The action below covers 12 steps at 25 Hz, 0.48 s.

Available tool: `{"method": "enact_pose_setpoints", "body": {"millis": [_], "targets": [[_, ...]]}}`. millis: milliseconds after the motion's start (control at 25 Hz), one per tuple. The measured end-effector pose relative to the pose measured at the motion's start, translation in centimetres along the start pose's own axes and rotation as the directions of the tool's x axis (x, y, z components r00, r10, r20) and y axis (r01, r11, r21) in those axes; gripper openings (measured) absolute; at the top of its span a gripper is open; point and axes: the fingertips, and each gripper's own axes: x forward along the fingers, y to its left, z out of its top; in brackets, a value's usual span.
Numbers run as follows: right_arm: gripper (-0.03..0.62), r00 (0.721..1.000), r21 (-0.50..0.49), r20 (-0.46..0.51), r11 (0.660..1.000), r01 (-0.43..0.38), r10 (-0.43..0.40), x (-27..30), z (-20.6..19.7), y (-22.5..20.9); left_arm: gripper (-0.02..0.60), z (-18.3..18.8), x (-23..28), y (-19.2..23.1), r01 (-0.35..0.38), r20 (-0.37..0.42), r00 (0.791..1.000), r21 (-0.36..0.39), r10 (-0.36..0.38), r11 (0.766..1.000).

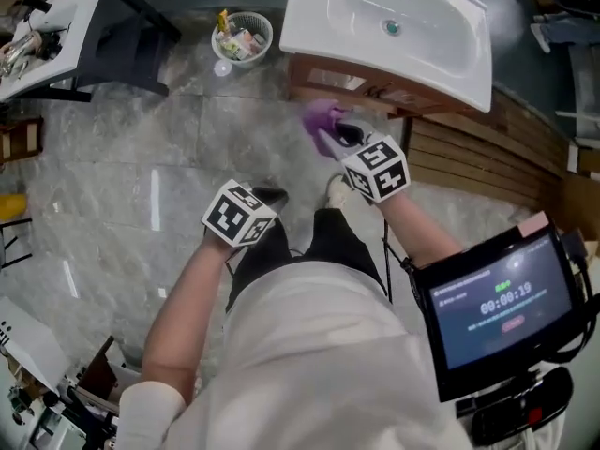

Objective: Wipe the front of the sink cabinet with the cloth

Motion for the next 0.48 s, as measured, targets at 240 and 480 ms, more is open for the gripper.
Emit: {"method": "enact_pose_setpoints", "body": {"millis": [240, 480], "targets": [[0.055, 0.999, -0.016, 0.019, 0.999, -0.028, 0.028, -5.6, 2.2, 2.0, 0.005, 1.2, -0.7, -3.4, 0.01, -0.015, 1.0, 0.023, -0.01, 1.0], [0.055, 0.998, -0.038, 0.055, 0.999, -0.01, 0.012, -10.9, 3.7, 1.8, 0.005, 3.7, -1.6, -6.8, -0.007, -0.006, 1.0, 0.06, 0.007, 0.998]]}}
